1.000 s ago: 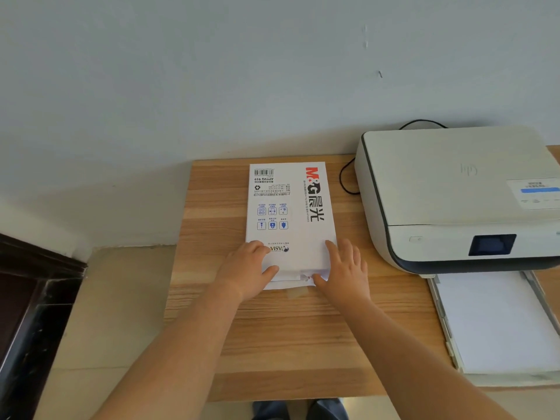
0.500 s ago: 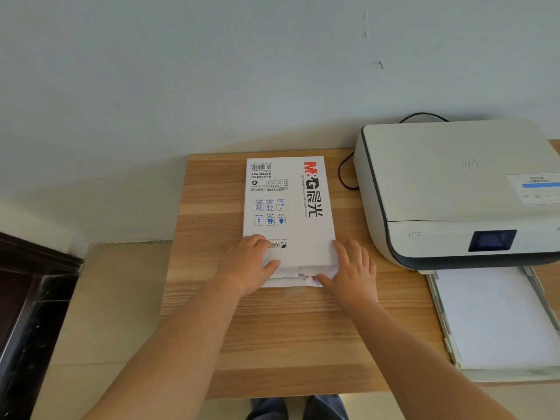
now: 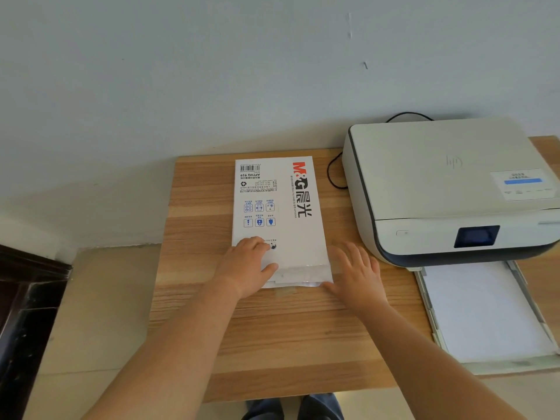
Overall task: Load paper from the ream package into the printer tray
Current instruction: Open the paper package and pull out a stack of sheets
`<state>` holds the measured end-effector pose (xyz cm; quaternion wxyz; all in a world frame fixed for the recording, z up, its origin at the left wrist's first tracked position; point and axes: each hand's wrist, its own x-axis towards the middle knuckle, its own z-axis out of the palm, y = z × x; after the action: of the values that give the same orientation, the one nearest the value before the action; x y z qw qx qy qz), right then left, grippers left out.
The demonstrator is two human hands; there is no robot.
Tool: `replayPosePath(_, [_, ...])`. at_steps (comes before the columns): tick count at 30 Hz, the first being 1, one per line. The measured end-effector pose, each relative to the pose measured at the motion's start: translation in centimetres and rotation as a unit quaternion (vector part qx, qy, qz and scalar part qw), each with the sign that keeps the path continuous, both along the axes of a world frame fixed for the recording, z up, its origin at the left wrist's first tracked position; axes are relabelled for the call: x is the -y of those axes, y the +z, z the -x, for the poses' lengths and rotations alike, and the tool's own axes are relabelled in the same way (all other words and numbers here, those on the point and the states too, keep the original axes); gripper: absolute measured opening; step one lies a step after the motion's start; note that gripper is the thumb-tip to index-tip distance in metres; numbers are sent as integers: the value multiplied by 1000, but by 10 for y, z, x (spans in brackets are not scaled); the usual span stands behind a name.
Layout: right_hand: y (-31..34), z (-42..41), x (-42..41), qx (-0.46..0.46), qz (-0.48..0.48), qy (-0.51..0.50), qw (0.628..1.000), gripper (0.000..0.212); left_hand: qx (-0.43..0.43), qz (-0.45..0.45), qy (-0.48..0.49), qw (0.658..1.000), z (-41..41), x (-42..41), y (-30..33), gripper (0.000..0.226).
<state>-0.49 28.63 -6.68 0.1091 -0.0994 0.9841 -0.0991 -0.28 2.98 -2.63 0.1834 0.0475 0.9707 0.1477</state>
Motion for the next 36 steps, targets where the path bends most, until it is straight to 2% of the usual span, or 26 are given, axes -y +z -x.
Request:
replayPosePath(7, [-9, -4, -9, 26, 41, -52, 997, 80, -5, 1, 0, 1000, -1, 2, -1, 55])
replayPosePath(14, [-17, -19, 6, 82, 130, -202, 967, 72, -3, -6, 9, 1000, -4, 2, -1, 55])
replayPosePath(19, [-20, -25, 14, 25, 31, -126, 991, 61, -5, -3, 7, 1000, -5, 2, -1, 56])
replayPosePath(25, [-13, -14, 12, -20, -52, -34, 998, 76, -14, 11, -3, 1000, -8, 2, -3, 58])
replayPosePath(36, [-6, -7, -1, -13, -32, -25, 999, 81, -25, 57, -36, 997, -14, 2, -18, 77])
